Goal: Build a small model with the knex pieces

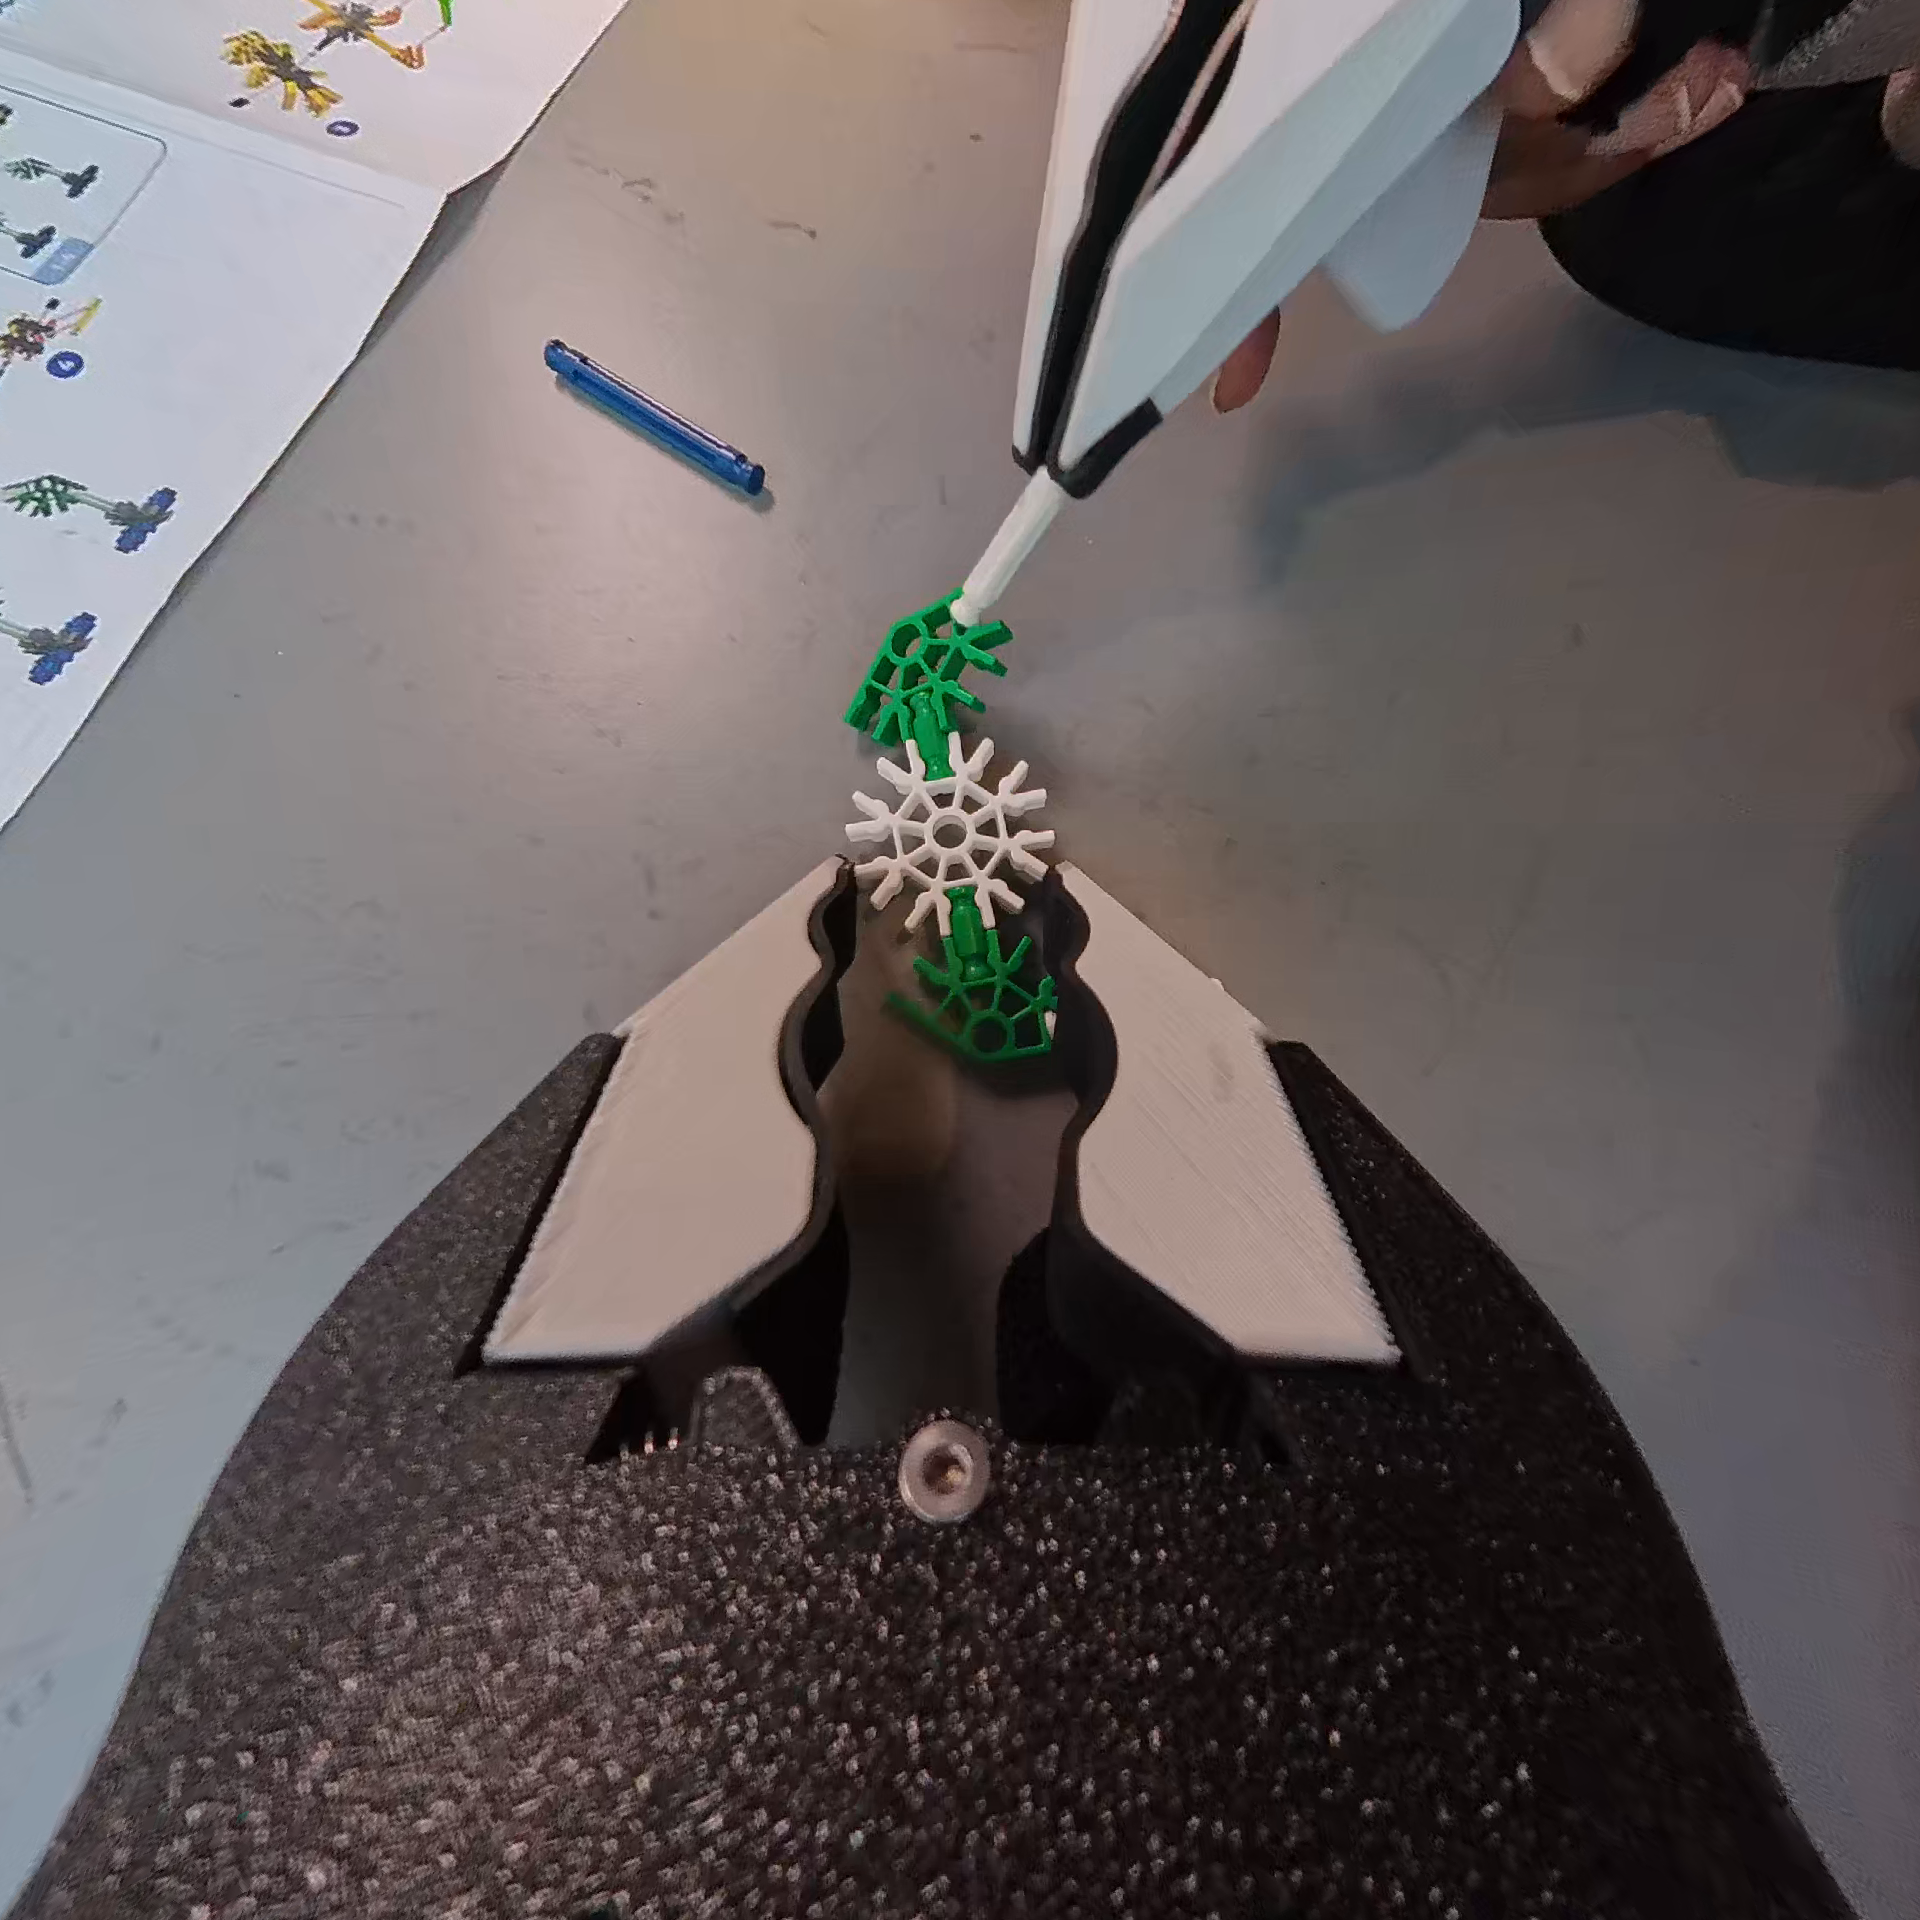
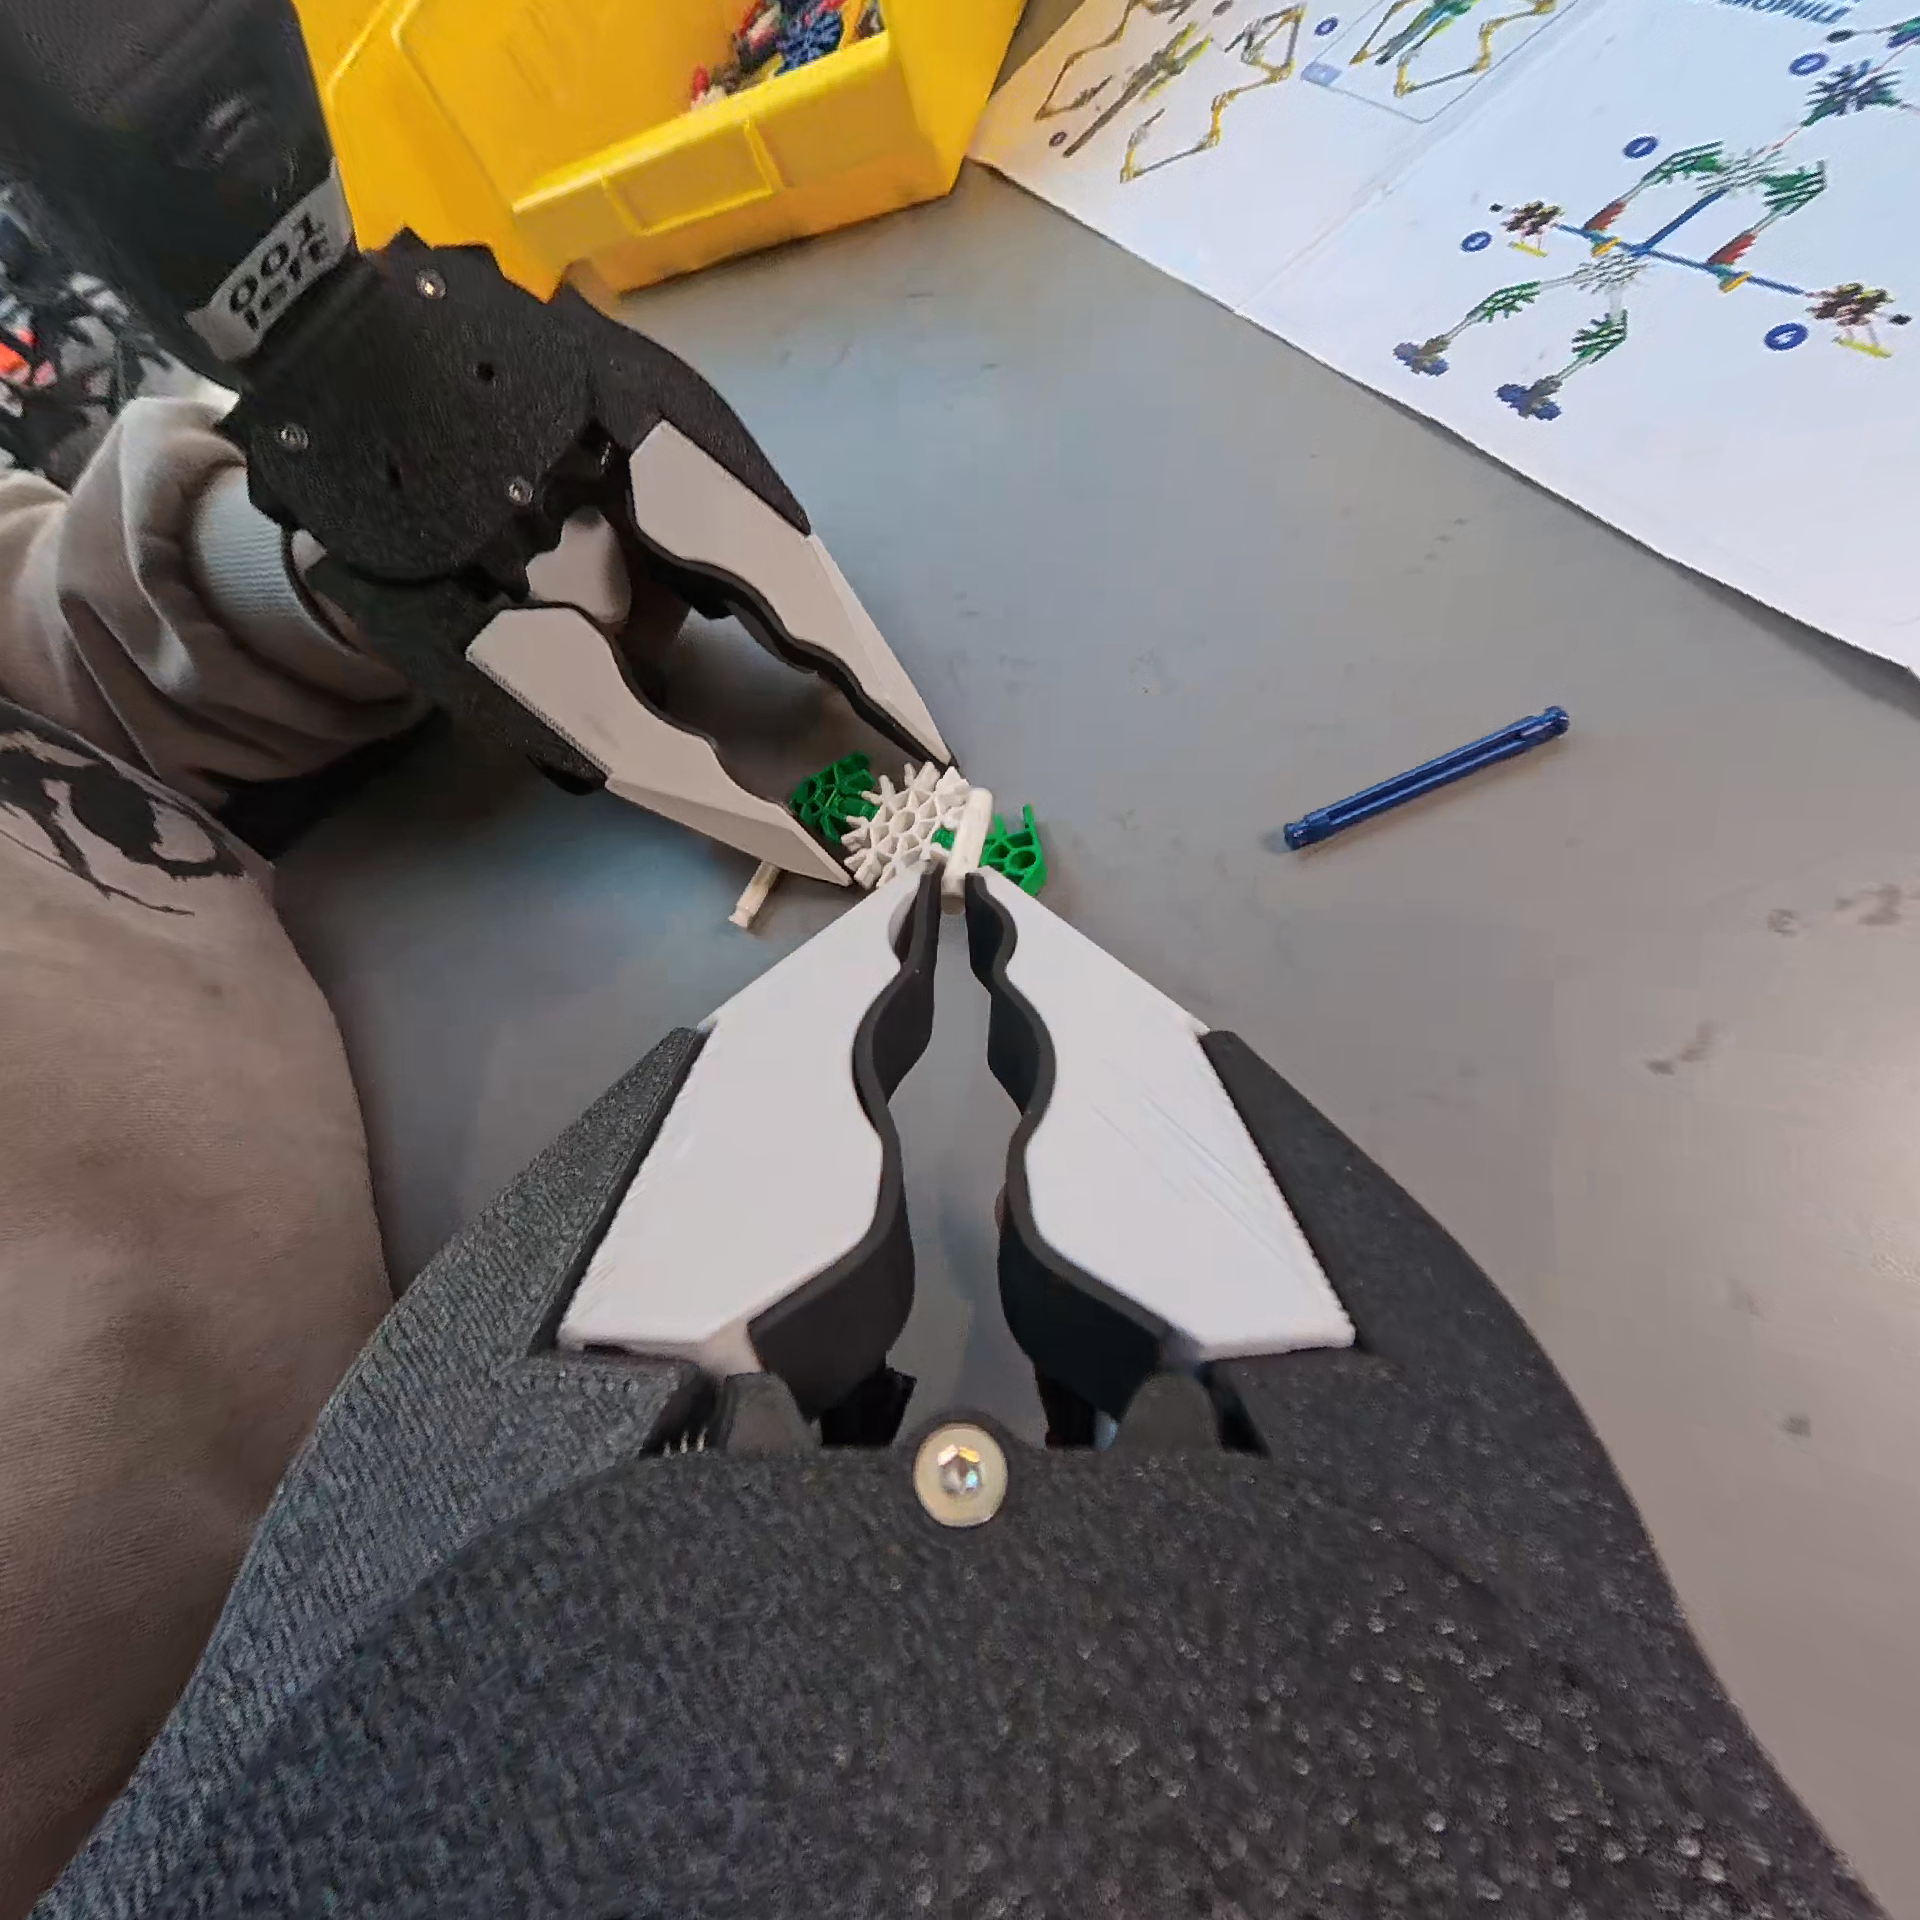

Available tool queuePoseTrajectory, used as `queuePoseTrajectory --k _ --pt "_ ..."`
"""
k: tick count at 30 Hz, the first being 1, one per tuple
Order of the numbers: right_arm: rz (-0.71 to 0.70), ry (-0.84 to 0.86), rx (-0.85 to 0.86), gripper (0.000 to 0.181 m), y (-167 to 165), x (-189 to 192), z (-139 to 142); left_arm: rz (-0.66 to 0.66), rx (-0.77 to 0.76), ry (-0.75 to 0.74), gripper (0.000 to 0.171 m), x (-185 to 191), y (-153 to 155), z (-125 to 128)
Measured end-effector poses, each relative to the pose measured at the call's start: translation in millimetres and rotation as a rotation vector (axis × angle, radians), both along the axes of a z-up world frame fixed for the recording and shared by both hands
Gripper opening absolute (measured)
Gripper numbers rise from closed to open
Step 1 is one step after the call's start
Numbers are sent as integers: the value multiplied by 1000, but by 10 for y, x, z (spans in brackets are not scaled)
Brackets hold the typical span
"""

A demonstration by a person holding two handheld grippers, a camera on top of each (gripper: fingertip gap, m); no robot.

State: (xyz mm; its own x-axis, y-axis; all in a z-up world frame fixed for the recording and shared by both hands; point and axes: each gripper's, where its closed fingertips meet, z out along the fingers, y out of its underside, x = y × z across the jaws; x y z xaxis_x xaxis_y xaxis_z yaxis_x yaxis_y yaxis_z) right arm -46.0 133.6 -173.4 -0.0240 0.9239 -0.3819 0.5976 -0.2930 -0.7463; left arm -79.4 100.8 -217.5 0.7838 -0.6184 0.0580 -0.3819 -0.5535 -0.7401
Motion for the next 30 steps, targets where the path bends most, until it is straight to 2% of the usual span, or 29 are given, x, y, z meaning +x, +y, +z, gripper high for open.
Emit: queuePoseTrajectory --k 4,13,17,23,24,27,30 --pt "-29 19 1 3 73 -16 32 0 6 9 35 0 -4 -5" --pt "62 -136 221 3 -42 149 -252 9 17 5 35 5 -5 -4" --pt "91 -240 372 2 -22 233 -413 10 21 9 35 6 -7 -5" --pt "95 -293 404 3 33 356 -423 5 42 23 35 2 -8 4" --pt "95 -291 404 5 36 364 -426 0 59 32 35 0 -2 17" --pt "82 -250 356 28 39 340 -382 -33 167 46 35 31 25 153" --pt "74 -76 236 37 5 190 -97 -61 349 96 35 54 60 387"
